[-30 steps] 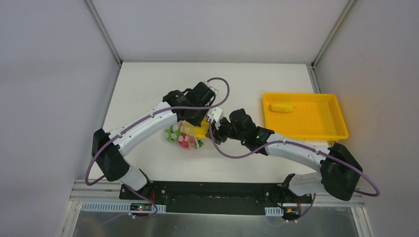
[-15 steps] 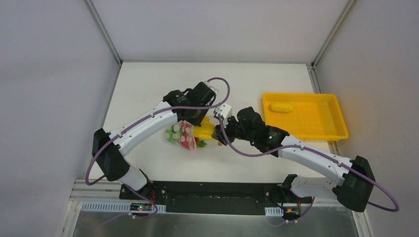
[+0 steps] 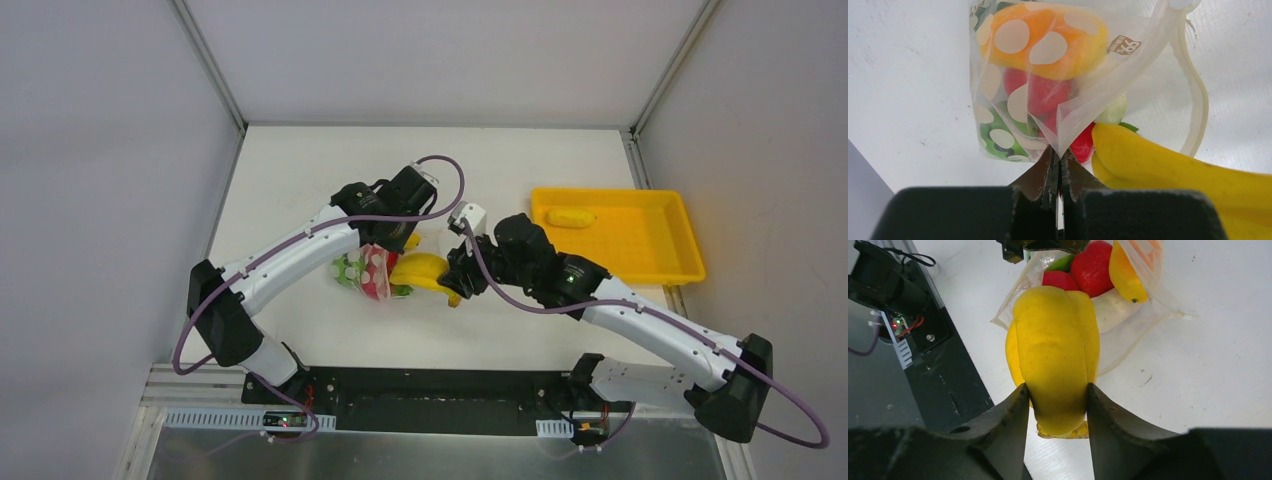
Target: Open the zip-top bag and remove the fake food
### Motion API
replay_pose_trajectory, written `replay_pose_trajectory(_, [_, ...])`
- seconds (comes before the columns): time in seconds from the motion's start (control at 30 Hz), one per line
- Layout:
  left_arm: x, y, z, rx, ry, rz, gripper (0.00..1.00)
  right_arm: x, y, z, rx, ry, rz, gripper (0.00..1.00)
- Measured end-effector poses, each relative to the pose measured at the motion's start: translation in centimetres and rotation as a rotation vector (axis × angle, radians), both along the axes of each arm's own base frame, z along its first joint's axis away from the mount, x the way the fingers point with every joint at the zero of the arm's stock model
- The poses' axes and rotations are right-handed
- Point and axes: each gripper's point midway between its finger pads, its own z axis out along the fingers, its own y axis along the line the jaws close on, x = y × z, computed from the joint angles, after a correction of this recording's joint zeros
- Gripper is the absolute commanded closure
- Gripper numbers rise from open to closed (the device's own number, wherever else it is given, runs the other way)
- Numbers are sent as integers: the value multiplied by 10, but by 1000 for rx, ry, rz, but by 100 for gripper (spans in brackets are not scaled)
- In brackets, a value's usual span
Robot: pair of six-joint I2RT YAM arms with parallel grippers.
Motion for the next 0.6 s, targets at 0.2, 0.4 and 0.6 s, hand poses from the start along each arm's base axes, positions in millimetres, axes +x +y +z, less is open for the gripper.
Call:
replay_pose_trajectory(0.2, [1,7,-2,37,-5,15,100,1,-15,28,70,23,-83,100])
replay_pose_trajectory(0.4, [5,12,-2,66,-20,32,100,21,-47,45,103,6,-277,100])
replay_pose_trajectory(0.6, [5,15,-1,80,-21,40,100,39,-92,61,148,-37,-539,100])
